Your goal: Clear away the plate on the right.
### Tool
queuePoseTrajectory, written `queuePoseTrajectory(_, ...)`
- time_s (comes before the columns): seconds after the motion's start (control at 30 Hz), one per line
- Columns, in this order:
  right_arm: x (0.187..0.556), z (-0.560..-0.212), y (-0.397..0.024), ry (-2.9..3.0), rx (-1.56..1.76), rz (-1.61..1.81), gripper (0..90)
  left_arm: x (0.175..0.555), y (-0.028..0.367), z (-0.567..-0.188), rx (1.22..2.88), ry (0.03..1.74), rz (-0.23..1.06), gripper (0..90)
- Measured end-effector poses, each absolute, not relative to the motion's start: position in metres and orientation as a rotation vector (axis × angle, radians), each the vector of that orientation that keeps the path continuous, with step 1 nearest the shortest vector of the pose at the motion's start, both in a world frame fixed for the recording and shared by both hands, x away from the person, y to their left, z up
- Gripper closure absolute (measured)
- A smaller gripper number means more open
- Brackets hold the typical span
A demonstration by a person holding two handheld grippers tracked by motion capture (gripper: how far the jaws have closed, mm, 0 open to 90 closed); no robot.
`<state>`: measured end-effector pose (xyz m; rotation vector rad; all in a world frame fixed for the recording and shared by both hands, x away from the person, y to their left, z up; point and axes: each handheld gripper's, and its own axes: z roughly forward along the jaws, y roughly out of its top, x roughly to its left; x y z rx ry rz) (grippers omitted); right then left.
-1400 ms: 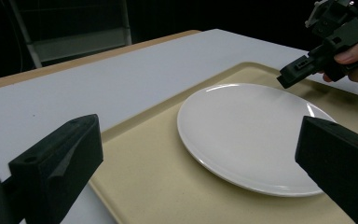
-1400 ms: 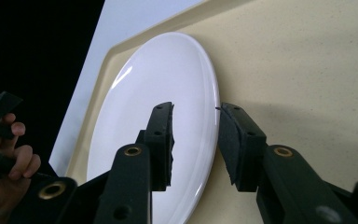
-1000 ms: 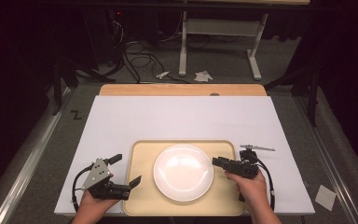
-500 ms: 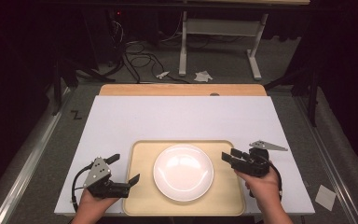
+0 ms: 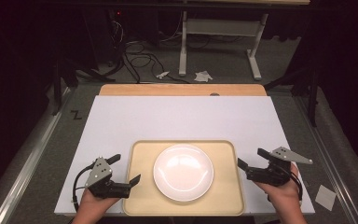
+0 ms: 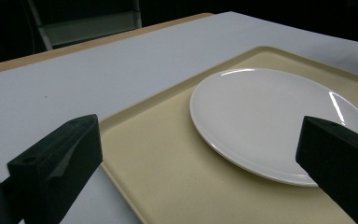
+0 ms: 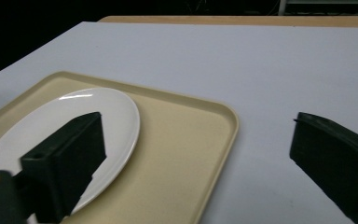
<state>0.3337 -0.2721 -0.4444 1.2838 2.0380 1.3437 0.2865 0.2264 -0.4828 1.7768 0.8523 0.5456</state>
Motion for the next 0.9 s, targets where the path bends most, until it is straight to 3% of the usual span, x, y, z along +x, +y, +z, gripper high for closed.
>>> queuePoseTrajectory(0.3, 0.318, -0.448, -0.284, 2.02, 1.269, 1.368, 0.1, 0.285, 0.223, -0.482, 1.763, 0.854, 0.559, 0.7)
queuePoseTrajectory(0.9, 0.321, -0.456, -0.283, 2.006, 1.269, 1.381, 0.1, 0.284, 0.221, -0.482, 1.768, 0.843, 0.549, 0.6)
